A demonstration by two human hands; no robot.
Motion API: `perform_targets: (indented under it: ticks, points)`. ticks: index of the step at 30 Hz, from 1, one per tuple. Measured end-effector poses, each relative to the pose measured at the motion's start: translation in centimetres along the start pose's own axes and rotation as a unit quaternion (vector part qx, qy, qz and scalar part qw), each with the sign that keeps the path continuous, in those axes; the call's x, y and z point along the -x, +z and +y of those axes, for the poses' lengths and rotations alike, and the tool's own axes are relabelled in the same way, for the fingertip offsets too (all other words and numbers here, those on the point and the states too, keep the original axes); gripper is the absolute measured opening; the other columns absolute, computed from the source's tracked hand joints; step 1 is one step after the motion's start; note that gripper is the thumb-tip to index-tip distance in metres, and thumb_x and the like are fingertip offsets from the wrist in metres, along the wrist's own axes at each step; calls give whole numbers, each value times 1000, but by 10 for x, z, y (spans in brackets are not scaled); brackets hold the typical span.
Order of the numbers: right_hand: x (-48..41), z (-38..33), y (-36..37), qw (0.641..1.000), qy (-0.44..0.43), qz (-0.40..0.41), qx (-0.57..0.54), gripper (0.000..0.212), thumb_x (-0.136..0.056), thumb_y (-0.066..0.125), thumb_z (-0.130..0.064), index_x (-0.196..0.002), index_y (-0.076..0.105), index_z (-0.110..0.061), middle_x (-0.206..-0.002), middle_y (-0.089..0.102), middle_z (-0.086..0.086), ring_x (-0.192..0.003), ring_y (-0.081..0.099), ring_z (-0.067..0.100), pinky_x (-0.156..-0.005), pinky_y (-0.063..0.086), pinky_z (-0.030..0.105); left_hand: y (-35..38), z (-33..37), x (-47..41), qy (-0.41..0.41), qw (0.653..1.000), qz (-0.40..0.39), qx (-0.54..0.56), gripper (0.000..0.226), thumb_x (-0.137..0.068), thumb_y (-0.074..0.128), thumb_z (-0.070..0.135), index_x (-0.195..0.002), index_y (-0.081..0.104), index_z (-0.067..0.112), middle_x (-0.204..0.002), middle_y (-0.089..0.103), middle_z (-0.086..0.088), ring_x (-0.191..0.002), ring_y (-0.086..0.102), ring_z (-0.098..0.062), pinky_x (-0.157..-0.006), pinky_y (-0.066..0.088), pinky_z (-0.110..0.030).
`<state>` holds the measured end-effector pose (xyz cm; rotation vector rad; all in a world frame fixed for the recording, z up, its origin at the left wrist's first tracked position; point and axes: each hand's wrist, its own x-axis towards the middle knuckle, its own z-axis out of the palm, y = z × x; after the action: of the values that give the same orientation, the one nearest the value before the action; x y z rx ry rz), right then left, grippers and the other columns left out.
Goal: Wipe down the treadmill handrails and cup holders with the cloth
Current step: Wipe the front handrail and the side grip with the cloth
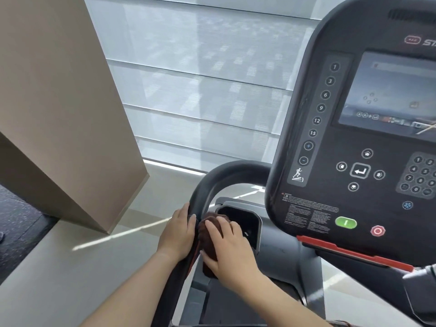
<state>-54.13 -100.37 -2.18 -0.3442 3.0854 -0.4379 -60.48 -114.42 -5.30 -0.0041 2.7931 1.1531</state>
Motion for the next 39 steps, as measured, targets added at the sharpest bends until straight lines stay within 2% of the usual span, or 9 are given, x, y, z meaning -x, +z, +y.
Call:
perform_targets:
  ticks: [3, 10, 16, 21, 25, 29, 32, 34, 39]
  points:
    - [13, -2, 5, 999, -4, 1, 52, 67, -64, 71, -47, -123, 49, -24, -122, 57, 4, -102, 58, 31, -58, 56, 40, 0, 0, 2, -4, 1000, -2, -6, 46, -97, 33, 29, -141, 31, 16, -137, 46, -10, -123, 44, -24, -102, 37, -38]
    - [25, 26, -7, 997, 8, 35, 65, 63, -69, 68, -48, -124, 47, -24, -123, 56, 1, -106, 55, 30, -62, 56, 39, -1, 0, 0, 2, 1000, -6, -5, 45, -97, 33, 28, -140, 32, 16, -135, 46, -9, -121, 45, -24, -99, 36, -35]
    - [35, 27, -1, 996, -18, 0, 83, 69, -57, 75, -48, -118, 50, -28, -114, 58, -1, -99, 59, 29, -56, 53, 37, 0, -2, 0, -1, 1000, -4, -13, 44, -96, 33, 32, -138, 33, 19, -133, 48, -7, -119, 47, -23, -99, 41, -38]
    - [31, 23, -18, 998, 25, 51, 5, 54, -78, 49, -51, -126, 39, -28, -126, 52, -1, -109, 49, 27, -72, 53, 40, -2, -3, 0, 4, 1000, -4, -20, 45, -96, 33, 32, -139, 32, 19, -135, 46, -7, -120, 46, -25, -96, 40, -40]
    - [26, 25, -16, 995, 78, 64, 17, 57, -81, 52, -47, -131, 35, -26, -133, 47, 3, -117, 43, 30, -81, 50, 46, -2, -2, -2, 6, 1000, -1, -25, 44, -95, 36, 32, -137, 35, 17, -134, 47, -8, -119, 47, -27, -94, 40, -40]
    - [41, 20, -4, 996, 80, 12, 33, 54, -79, 48, -50, -127, 38, -26, -129, 47, 1, -117, 42, 32, -74, 52, 46, -1, -5, -3, 3, 1000, -5, -19, 46, -95, 36, 34, -137, 35, 15, -136, 46, -10, -119, 47, -29, -95, 40, -43]
    - [54, 17, -16, 994, 101, 37, -36, 58, -82, 43, -52, -133, 37, -26, -135, 42, -1, -121, 36, 26, -90, 46, 43, -1, -6, -2, -9, 1000, -15, -21, 49, -94, 38, 33, -138, 34, 12, -138, 44, -13, -123, 45, -31, -100, 38, -45]
    - [63, 18, -31, 986, 124, 75, -82, 60, -83, 44, -52, -136, 38, -24, -137, 41, -1, -122, 34, 22, -98, 39, 38, -3, -5, -2, 20, 999, -6, -37, 47, -93, 42, 30, -136, 36, 11, -133, 47, -15, -120, 45, -32, -98, 40, -46]
    - [95, 43, -59, 967, 166, 173, -82, 59, -82, 45, -51, -133, 43, -21, -132, 47, -1, -118, 39, 23, -104, 32, 32, 2, 19, 12, 228, 964, -4, -138, 44, -87, 55, 17, -129, 45, 6, -134, 49, -12, -124, 44, -30, -99, 42, -46]
